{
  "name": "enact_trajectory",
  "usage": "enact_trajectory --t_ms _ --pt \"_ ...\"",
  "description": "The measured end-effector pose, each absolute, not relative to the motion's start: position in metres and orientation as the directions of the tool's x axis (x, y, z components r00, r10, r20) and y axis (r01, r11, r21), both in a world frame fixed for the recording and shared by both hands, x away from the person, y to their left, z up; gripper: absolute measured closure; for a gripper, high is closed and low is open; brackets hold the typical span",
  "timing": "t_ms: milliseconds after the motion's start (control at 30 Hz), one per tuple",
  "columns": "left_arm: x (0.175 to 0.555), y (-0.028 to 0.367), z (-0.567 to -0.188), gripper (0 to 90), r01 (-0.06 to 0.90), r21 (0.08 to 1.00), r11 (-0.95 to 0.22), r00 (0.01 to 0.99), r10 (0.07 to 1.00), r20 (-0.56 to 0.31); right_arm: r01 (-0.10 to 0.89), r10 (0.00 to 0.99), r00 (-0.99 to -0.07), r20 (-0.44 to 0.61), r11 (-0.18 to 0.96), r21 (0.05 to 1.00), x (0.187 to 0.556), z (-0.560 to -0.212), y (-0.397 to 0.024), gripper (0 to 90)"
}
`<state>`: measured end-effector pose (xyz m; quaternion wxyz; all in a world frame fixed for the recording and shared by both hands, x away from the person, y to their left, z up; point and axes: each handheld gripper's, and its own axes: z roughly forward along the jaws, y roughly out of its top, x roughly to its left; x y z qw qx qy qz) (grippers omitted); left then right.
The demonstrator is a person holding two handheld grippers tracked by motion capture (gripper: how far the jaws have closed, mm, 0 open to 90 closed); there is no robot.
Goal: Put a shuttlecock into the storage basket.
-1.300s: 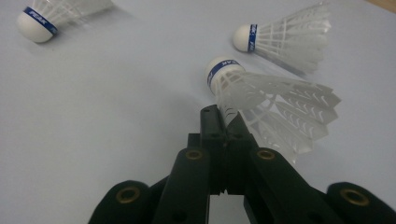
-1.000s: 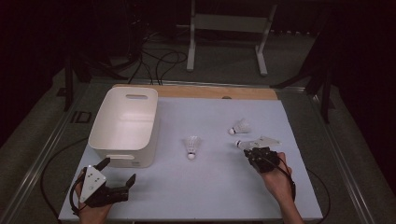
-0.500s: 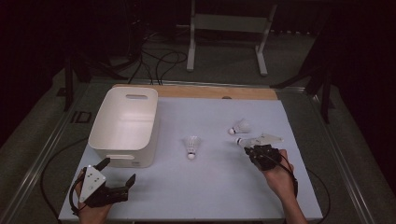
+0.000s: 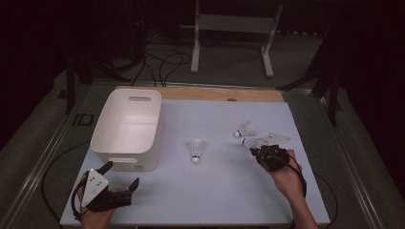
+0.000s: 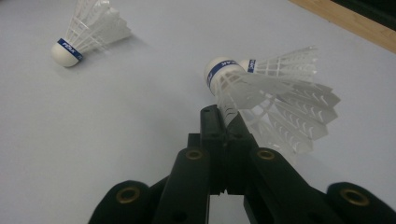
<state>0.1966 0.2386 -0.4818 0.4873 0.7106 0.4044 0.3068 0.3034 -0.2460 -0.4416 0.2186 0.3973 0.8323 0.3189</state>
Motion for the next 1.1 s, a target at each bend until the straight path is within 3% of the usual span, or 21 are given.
enact_trajectory --t_ms 1100 --pt "0.197 0.239 -0.483 0.0 0.279 0.94 -0.194 0.479 0.877 0.039 0.481 0.76 -0.639 -0.119 0.515 0.709 0.316 -0.42 -0.237 89.5"
